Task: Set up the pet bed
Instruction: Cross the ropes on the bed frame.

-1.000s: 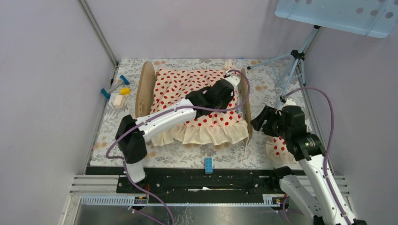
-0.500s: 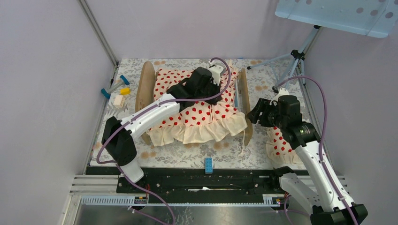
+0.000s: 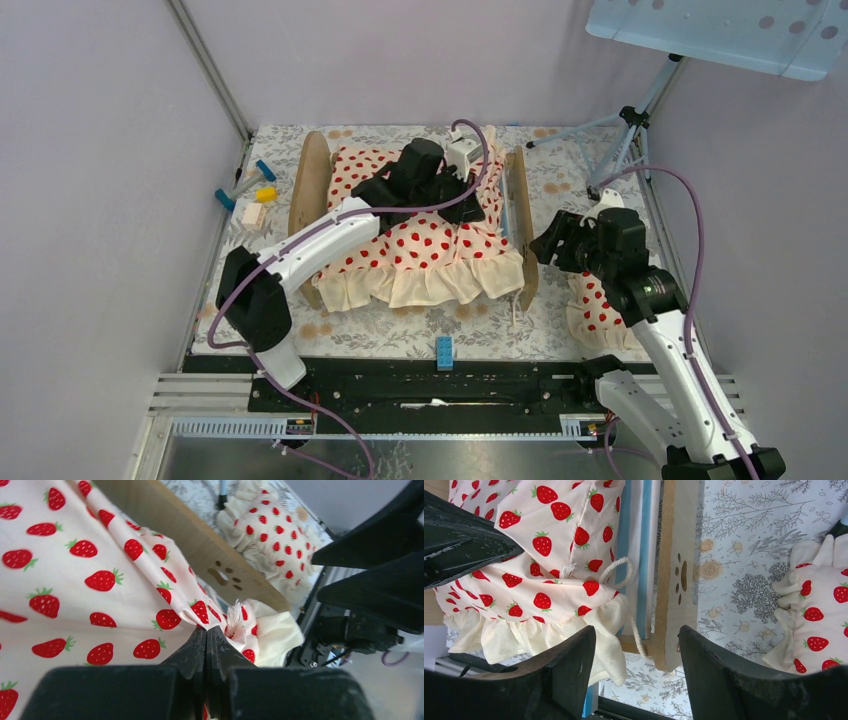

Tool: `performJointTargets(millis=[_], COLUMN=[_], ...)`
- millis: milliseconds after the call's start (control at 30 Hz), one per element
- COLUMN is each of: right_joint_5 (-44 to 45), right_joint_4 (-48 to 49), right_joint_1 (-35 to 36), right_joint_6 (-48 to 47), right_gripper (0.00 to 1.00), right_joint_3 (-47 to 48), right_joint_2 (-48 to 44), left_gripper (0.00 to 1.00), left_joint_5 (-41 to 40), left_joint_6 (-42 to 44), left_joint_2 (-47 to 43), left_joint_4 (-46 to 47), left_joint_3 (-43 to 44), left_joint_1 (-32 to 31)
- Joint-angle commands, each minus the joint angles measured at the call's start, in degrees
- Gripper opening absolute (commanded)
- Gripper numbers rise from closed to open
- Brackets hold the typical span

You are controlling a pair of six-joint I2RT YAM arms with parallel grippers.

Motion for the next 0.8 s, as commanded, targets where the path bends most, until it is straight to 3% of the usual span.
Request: performJointTargets(millis=[0,233,467,767], right_joint_5=[0.7,-8.98,-10.06,2.55], right_joint_4=[1.53,5.86,11.26,15.3], right_joint_1=[-0.15,-0.19,0.11,15.48], right_joint_6=[-0.02,-0.37,0.83,2.38], right_gripper=[0.67,0.42,0.3,0.26], right_joint_3=[-1.73,-4.27,-4.66,-8.57], right_joint_2=[-1.87,-1.48,3.31,7.0], left_gripper=[0.0,0.0,0.0,0.0], left_joint_5=[11.05,14.44,14.33,14.49], left_joint_6=[0.11,-0.29,-0.31,-0.37], left_joint_2=[0.83,1.96,2.27,2.85], left_joint_4=[6.09,7.31,6.64,6.33], left_joint_3=[0.4,0.03,0.07,0.56], left_joint_1=[-0.1,-0.06,-0.1,-0.08])
